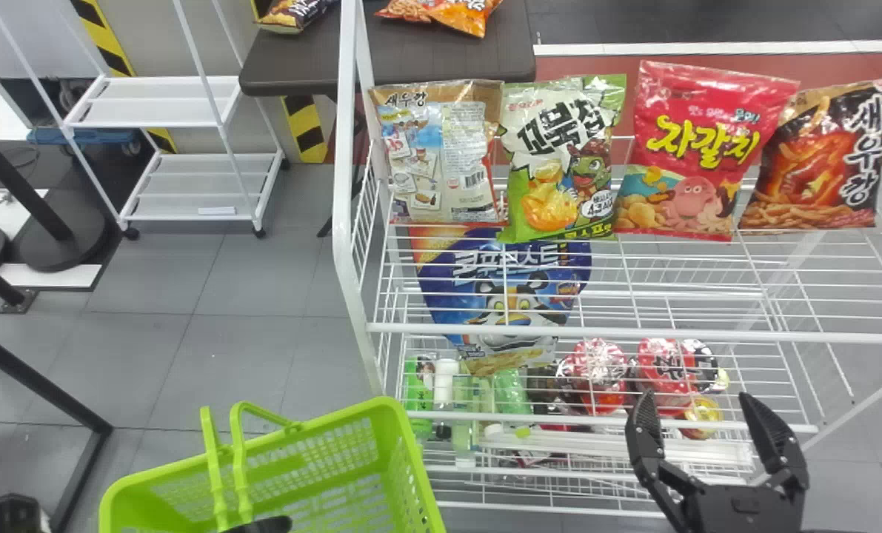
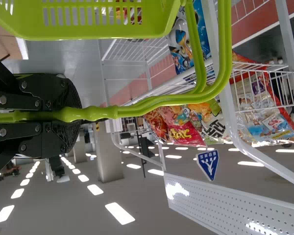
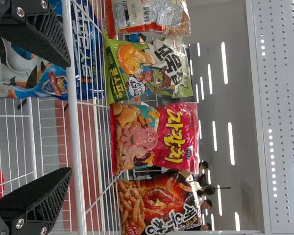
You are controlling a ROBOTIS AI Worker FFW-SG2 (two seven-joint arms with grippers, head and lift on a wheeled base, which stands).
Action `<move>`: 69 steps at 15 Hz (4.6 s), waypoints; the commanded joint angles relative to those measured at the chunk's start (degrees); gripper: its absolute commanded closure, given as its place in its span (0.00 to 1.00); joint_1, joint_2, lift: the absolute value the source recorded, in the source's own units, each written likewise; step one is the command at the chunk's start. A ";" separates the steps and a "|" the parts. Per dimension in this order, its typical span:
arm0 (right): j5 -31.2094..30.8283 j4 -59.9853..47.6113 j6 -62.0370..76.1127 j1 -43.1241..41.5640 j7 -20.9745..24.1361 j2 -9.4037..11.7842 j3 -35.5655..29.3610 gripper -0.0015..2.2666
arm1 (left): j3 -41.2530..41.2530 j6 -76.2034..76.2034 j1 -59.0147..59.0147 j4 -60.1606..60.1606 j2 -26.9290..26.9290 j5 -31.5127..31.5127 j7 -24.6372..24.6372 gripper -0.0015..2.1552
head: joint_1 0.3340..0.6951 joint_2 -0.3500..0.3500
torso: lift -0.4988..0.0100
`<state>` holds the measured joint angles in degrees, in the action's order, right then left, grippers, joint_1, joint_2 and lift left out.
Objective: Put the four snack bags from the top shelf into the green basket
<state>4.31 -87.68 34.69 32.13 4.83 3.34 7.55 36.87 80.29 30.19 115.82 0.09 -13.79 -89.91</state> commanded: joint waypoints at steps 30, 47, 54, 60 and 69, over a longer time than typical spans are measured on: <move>-1.76 6.03 -21.47 -28.18 0.00 1.40 18.47 0.01 | -1.89 -0.18 1.89 1.17 -0.24 0.61 -0.66 0.88 | 1.00 0.93 | 0.98; 8.17 37.93 -18.31 -55.51 -11.60 -3.39 21.28 0.24 | -6.99 0.00 -0.31 0.99 -0.24 2.90 -0.66 0.88 | 1.00 0.89 | 0.98; 8.17 38.46 -19.71 -55.86 -14.24 -3.39 21.11 0.99 | -7.16 0.00 -0.66 0.82 -0.24 2.98 -0.66 0.88 | 1.00 0.89 | 0.98; 5.80 26.07 -19.36 -47.78 -14.41 -3.39 15.74 0.99 | -6.64 0.18 -0.57 1.26 -0.24 2.90 -0.66 0.88 | 1.00 0.89 | 0.98; 5.63 -9.97 -21.82 -18.07 -17.14 0.52 6.60 0.99 | -5.76 0.88 -1.28 1.87 -0.24 2.98 -0.66 0.88 | 1.00 0.81 | 0.98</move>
<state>10.68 -91.97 12.96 8.32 -12.33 3.15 14.82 31.09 81.08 29.01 117.42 0.09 -10.81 -89.91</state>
